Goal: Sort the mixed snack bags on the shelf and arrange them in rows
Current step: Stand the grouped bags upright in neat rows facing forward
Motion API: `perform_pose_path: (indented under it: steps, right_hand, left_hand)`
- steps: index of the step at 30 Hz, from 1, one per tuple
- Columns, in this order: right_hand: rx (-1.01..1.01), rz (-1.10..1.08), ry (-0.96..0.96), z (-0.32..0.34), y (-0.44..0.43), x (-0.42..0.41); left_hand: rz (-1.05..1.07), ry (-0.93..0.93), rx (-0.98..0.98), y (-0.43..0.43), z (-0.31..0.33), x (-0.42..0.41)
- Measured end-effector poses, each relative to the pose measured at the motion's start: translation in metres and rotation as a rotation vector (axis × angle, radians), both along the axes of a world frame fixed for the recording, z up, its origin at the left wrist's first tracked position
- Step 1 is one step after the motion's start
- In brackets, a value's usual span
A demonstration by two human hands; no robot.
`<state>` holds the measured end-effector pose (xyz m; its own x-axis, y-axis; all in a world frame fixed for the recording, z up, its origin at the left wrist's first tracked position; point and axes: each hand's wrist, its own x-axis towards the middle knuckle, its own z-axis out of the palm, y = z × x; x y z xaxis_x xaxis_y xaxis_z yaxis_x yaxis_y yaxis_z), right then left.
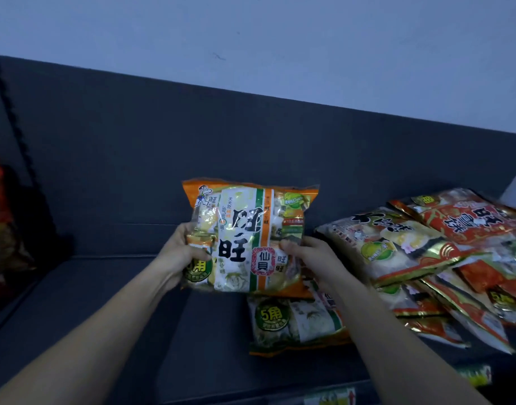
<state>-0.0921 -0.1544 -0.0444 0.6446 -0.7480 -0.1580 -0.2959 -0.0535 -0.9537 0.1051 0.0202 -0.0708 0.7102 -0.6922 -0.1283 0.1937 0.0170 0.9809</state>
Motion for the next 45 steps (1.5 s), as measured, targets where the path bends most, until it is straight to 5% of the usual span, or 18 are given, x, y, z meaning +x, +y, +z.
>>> perform_pose_path:
  steps: [15, 39, 42, 45]
  right_hand:
    - [-0.178, 0.191, -0.141, -0.020, 0.074, 0.105]
    - [-0.205, 0.264, 0.113, -0.052, 0.099, 0.192]
    - [-0.273, 0.279, 0.176, -0.047, 0.094, 0.172]
    - [-0.427, 0.221, 0.221, -0.038, 0.077, 0.144]
  left_hand:
    - [0.454, -0.479, 0.305, 0.096, 0.009, 0.038]
    - [0.500, -0.618, 0.625, 0.120, -0.011, 0.129]
    - [0.663, -0.853, 0.681, 0.113, -0.006, 0.110]
    - [0.698, -1.180, 0.519, 0.092, 0.008, 0.078]
